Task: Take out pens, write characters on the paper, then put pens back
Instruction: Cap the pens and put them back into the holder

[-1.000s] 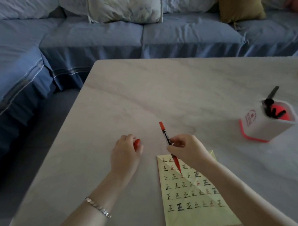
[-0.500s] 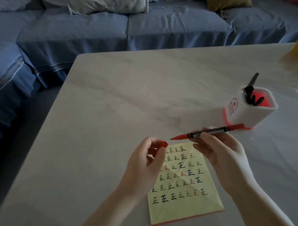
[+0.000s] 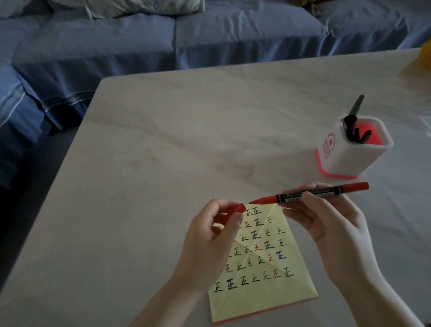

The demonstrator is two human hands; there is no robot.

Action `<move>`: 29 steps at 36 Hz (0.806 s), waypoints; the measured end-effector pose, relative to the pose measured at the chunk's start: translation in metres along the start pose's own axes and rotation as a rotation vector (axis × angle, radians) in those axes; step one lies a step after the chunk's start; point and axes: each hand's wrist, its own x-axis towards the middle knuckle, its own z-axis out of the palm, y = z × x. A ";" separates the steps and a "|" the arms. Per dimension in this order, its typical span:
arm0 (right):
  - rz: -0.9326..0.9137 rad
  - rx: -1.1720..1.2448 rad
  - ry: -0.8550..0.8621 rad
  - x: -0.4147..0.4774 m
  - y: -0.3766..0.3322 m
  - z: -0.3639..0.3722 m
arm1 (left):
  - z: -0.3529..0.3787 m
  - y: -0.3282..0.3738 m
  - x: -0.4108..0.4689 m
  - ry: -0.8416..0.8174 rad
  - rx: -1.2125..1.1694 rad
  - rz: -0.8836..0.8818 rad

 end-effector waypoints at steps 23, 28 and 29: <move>0.076 0.042 -0.094 -0.005 0.008 0.005 | 0.003 0.002 -0.002 -0.092 0.269 0.244; 0.038 -0.003 -0.098 -0.006 0.008 0.005 | 0.003 0.003 -0.002 -0.084 0.323 0.260; 0.029 -0.006 -0.104 -0.006 0.008 0.005 | 0.003 0.004 -0.002 -0.080 0.320 0.252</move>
